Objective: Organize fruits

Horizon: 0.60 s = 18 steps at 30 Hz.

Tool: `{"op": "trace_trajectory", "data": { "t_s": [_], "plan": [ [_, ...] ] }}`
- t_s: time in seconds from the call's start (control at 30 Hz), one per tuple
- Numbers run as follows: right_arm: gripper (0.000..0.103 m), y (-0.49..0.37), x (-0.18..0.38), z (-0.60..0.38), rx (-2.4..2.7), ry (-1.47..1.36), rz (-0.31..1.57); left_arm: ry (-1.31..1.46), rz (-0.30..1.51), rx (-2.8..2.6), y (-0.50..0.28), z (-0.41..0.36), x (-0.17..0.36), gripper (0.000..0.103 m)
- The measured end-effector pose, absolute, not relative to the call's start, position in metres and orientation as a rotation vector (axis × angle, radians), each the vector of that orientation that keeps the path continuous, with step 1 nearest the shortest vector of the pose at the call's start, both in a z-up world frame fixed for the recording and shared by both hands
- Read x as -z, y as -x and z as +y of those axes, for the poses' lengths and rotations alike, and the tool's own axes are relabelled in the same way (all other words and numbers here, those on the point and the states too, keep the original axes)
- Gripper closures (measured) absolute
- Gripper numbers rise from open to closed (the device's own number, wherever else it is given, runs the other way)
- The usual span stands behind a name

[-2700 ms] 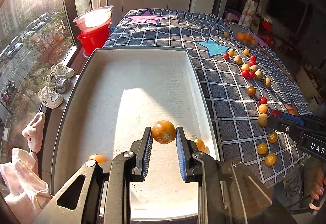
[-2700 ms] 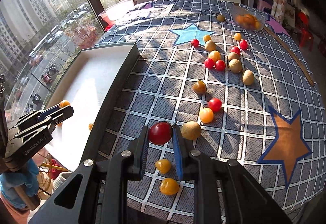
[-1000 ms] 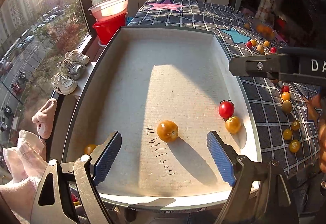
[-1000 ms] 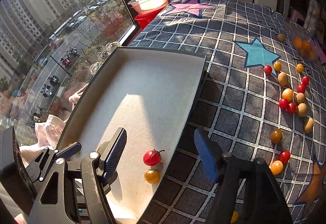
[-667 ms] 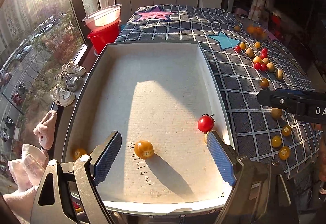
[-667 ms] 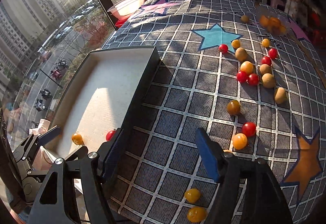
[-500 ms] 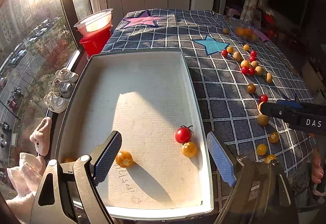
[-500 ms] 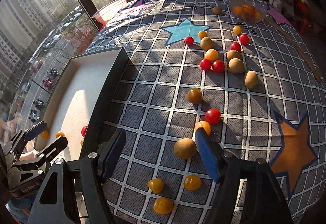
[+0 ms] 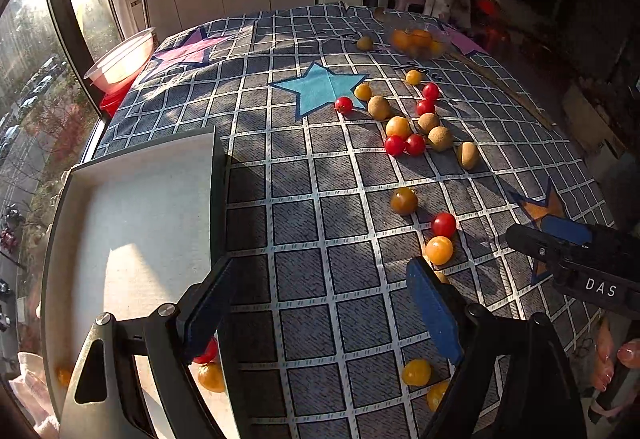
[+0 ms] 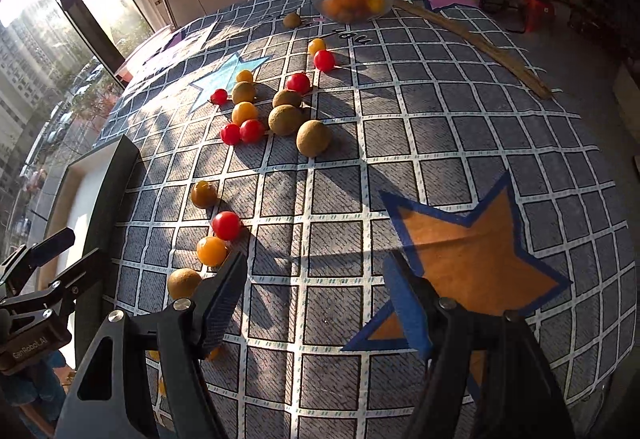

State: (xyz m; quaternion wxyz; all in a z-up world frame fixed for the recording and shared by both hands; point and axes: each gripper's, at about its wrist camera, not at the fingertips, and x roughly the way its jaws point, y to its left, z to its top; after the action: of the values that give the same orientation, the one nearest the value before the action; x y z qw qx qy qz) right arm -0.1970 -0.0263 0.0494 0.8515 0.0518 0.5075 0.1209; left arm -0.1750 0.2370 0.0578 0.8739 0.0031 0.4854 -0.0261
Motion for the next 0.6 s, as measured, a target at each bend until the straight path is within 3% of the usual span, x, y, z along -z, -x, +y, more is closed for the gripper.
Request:
{"op": "trace_trajectory", "data": {
  "t_s": [0.6],
  "plan": [
    [0.039,0.134,-0.038,-0.025,-0.283,-0.129,1.060,-0.028,1.091,0.061,0.111,0.202,-0.019,0.017]
  ]
}}
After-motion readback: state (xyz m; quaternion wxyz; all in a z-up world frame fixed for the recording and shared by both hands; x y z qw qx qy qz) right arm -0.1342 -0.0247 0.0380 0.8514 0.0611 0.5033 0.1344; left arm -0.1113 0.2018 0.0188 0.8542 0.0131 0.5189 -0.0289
